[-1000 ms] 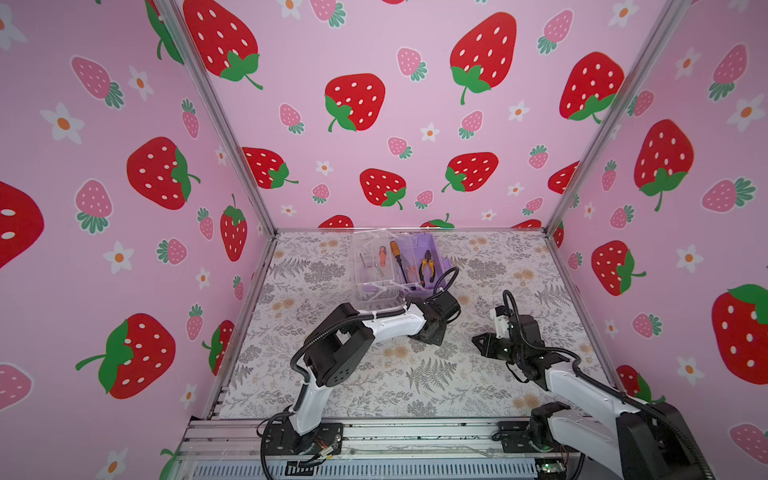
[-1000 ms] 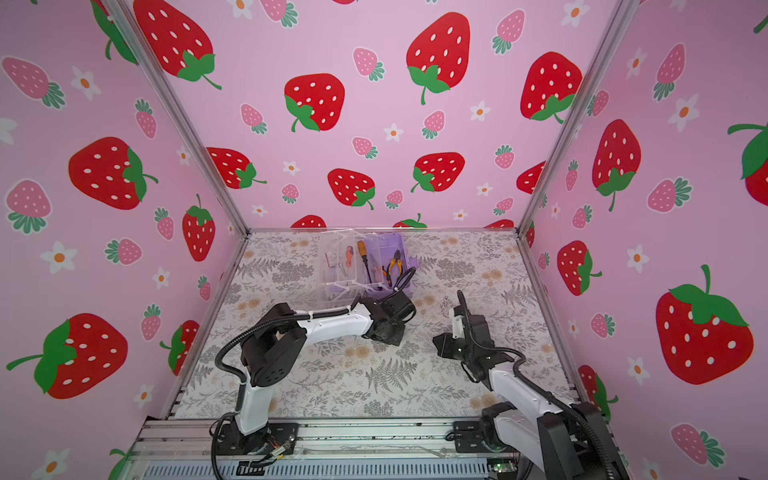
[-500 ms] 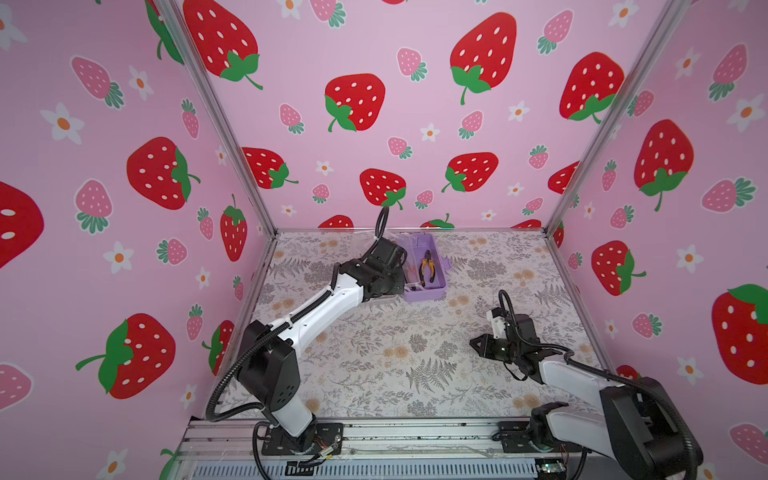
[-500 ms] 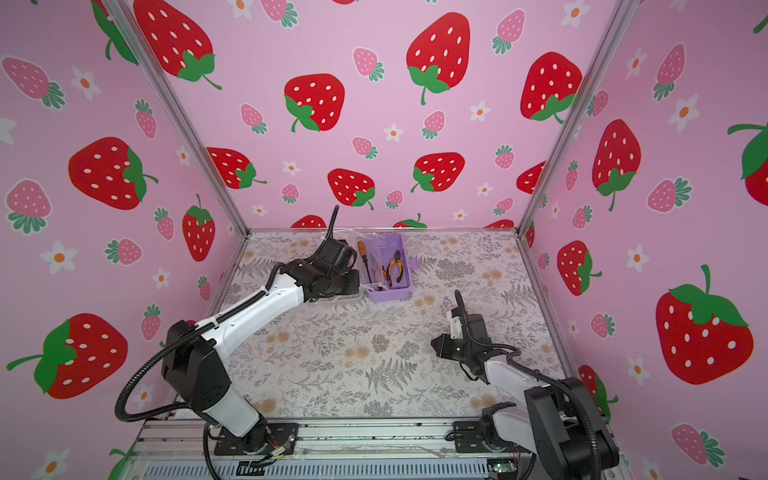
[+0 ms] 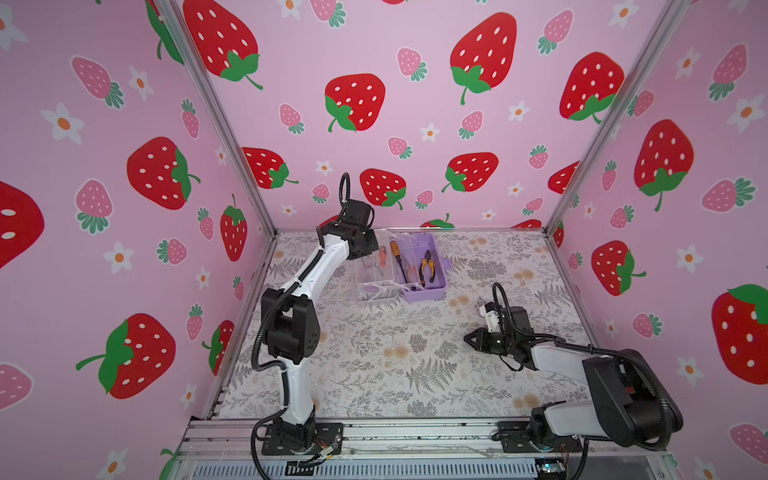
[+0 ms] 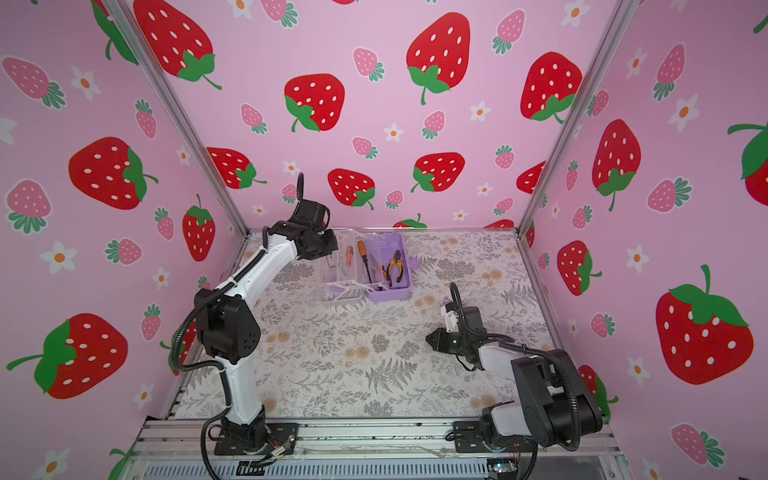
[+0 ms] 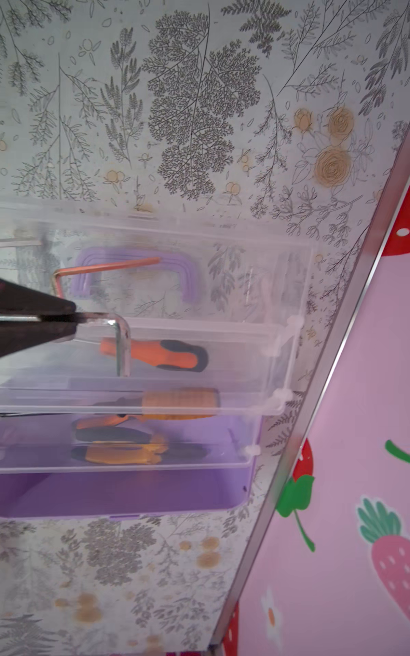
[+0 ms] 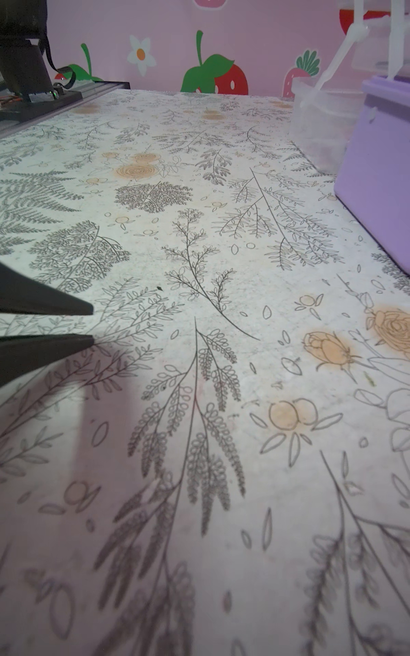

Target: Pack the tool kit

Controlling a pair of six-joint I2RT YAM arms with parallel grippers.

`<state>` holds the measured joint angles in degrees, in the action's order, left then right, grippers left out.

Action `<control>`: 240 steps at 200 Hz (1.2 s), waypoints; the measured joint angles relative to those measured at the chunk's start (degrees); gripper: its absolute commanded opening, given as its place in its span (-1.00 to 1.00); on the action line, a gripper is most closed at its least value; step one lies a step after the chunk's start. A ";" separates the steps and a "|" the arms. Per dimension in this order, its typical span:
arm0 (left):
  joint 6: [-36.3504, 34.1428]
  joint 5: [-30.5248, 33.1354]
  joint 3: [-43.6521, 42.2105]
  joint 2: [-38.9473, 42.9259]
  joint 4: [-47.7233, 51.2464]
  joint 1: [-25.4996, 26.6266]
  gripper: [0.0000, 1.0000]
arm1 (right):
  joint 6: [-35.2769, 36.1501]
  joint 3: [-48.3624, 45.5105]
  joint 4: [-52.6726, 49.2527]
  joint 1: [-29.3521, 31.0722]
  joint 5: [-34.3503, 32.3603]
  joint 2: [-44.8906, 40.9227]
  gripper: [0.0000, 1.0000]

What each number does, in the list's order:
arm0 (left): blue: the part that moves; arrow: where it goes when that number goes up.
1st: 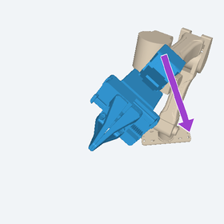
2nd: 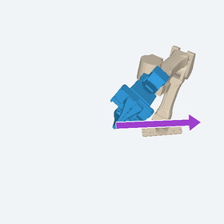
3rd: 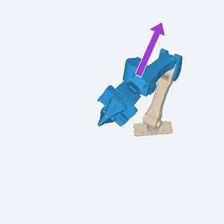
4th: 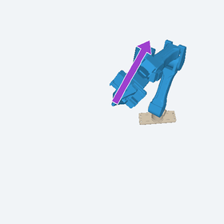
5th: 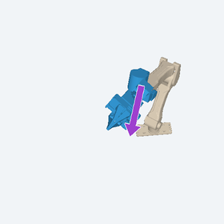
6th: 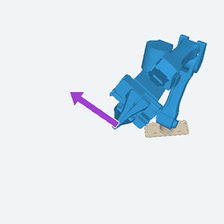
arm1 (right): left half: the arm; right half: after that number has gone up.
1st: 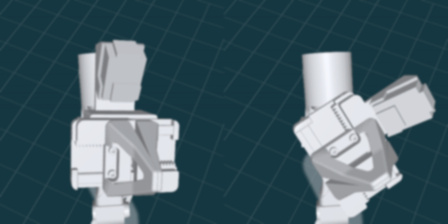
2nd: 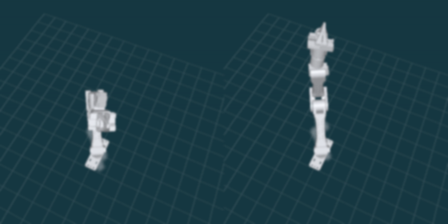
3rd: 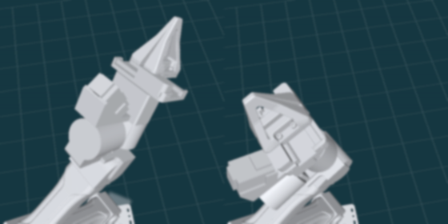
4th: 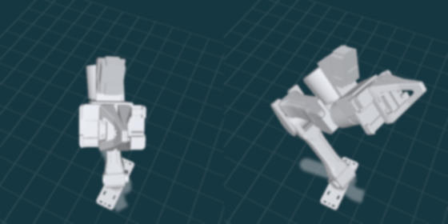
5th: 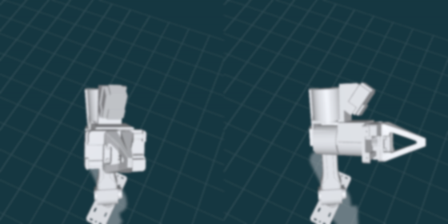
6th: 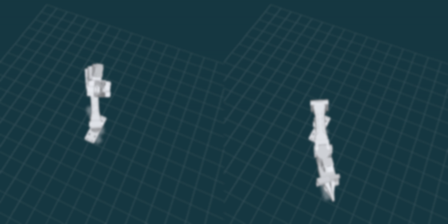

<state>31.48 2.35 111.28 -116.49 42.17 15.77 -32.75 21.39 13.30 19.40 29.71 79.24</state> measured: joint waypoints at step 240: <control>-0.37 0.63 -11.52 23.82 -4.39 -1.11 -0.07 | 2.86 3.65 -8.92 -1.95 -7.17 -15.41 -0.61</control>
<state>31.11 2.98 99.77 -92.66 37.78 14.66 -29.89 25.04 4.38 17.45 22.55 63.83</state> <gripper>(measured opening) 0.457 0.187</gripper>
